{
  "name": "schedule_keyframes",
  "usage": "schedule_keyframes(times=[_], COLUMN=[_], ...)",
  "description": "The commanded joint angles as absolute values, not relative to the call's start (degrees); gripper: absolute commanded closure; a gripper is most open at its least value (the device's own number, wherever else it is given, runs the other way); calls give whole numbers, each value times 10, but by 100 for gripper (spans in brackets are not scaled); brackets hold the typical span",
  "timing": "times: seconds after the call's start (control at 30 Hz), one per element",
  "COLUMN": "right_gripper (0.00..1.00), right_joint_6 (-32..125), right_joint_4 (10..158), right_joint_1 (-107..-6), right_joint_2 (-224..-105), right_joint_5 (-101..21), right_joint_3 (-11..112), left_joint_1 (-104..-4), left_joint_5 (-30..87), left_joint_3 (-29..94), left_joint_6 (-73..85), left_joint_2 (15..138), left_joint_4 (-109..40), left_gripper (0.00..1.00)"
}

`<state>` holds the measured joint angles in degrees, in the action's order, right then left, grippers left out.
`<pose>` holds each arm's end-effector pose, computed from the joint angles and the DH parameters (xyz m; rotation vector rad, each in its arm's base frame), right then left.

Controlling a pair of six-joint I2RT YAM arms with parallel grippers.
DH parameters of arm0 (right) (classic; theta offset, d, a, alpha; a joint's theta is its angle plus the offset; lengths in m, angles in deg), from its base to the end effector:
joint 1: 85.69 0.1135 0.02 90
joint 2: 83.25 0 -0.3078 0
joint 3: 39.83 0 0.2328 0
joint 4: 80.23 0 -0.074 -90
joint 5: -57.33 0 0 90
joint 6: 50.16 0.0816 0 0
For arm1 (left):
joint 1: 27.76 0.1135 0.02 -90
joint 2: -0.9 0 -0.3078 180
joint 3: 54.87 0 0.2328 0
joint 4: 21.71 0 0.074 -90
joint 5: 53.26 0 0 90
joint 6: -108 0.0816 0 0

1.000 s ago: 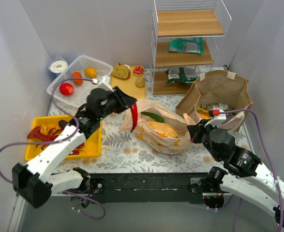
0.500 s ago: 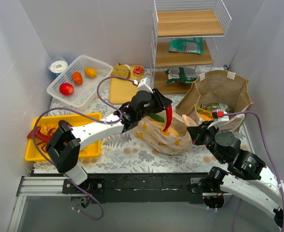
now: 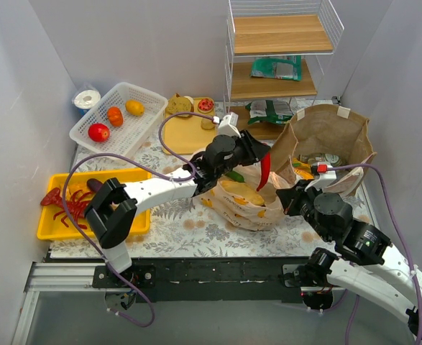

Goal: Place the mixed food into the grocery bags and tie them

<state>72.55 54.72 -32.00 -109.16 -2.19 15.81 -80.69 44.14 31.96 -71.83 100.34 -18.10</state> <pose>0.0834 0.0436 0.3253 0.0402 1.8388 0.5828 0.2801 -0.3533 0.3421 -0.7607 1.9203 -1.6267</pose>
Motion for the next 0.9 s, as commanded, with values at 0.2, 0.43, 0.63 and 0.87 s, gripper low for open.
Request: schedule_keyframes(times=[0.2,0.43,0.63,0.87], right_gripper=[99,99,99,99], right_joint_6=[724,724,724,724], right_joint_4=[543,542,546,545], right_joint_1=[-320,-320,-320,-320], right_joint_2=[-1085,-1087,-1096,-1094], right_joint_5=[7,11,9,7], right_joint_3=[183,184,183,186], left_joint_1=[-845,-855,-857,-826], left_joint_5=[327,296,315,454], left_joint_3=[224,185,198,243], left_joint_6=[-623,-573,-547,-463], left_joint_2=[960,914,890,798], left_joint_4=[-216,-263,-312,-453], left_gripper=[100,95,43,2])
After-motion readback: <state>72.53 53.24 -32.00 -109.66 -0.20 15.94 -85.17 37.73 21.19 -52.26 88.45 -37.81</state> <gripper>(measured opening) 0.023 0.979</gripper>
